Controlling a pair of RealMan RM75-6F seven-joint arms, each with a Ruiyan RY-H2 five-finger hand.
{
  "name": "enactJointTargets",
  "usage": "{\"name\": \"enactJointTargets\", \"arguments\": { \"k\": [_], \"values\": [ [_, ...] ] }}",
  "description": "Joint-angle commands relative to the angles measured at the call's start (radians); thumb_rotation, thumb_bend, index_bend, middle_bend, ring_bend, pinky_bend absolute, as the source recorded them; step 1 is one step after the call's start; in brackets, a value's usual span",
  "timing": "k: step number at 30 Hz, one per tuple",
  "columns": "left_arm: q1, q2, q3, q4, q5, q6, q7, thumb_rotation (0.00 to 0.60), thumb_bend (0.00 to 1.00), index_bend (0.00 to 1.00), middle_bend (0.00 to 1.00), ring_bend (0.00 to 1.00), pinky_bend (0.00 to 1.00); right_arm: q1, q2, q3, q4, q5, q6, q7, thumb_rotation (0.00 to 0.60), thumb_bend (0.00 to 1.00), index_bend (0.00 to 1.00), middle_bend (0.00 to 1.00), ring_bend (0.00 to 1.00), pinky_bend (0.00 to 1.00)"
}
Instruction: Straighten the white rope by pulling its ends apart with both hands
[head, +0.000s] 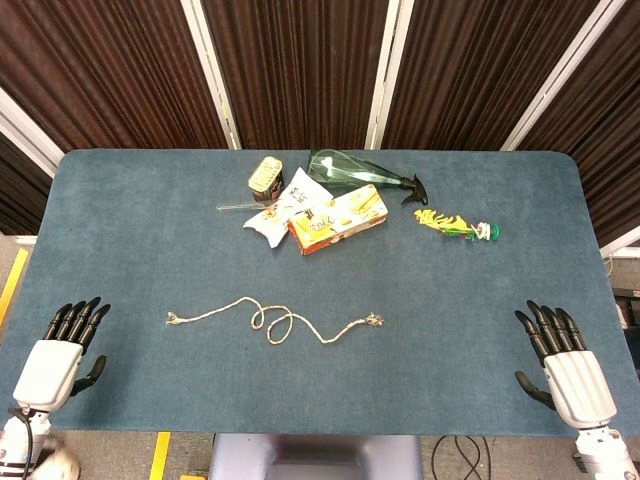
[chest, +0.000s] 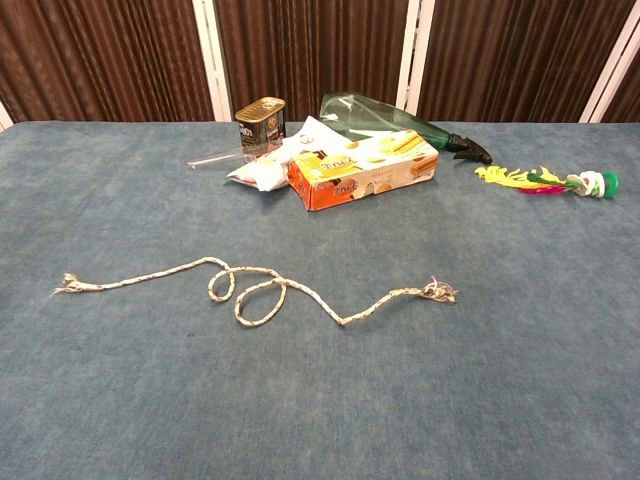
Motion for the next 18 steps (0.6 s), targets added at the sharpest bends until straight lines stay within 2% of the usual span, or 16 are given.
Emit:
{"name": "enactJointTargets", "arguments": {
  "k": [1,5,7,10,14,16,18],
  "values": [
    [0.000,-0.001,0.000,0.001,0.001,0.000,-0.001,0.600,0.43,0.00,0.00,0.00,0.07,0.000,0.000,0.000,-0.001,0.000,0.000,0.001,0.600,0.33,0.00,0.00,0.00,0.00],
    [-0.013,-0.015,0.002,0.022,0.012,-0.012,-0.038,0.600,0.42,0.00,0.00,0.00,0.06,-0.002,-0.012,-0.002,0.005,-0.019,0.013,0.000,0.600,0.33,0.00,0.00,0.00,0.00],
    [-0.070,-0.083,0.001,0.114,0.074,-0.040,-0.173,0.600,0.43,0.00,0.00,0.00,0.06,0.002,-0.022,-0.006,0.005,-0.024,0.002,-0.016,0.600,0.33,0.00,0.00,0.00,0.00],
    [-0.124,-0.167,0.001,0.250,0.100,-0.079,-0.316,0.600,0.42,0.00,0.00,0.00,0.05,0.011,-0.032,-0.008,-0.003,-0.026,-0.018,-0.024,0.600,0.33,0.00,0.00,0.00,0.00],
    [-0.178,-0.249,-0.020,0.358,0.074,-0.151,-0.316,0.600,0.43,0.00,0.00,0.00,0.04,0.027,-0.033,-0.009,-0.032,-0.038,-0.042,-0.050,0.600,0.33,0.00,0.00,0.00,0.00],
    [-0.194,-0.291,-0.033,0.404,0.057,-0.169,-0.300,0.600,0.42,0.05,0.00,0.00,0.05,0.032,-0.036,-0.007,-0.042,-0.046,-0.043,-0.065,0.600,0.33,0.00,0.00,0.00,0.00],
    [-0.205,-0.315,-0.038,0.427,0.048,-0.180,-0.297,0.600,0.42,0.15,0.00,0.00,0.05,0.035,-0.038,-0.003,-0.048,-0.046,-0.044,-0.075,0.600,0.33,0.00,0.00,0.00,0.00]
  ]
}}
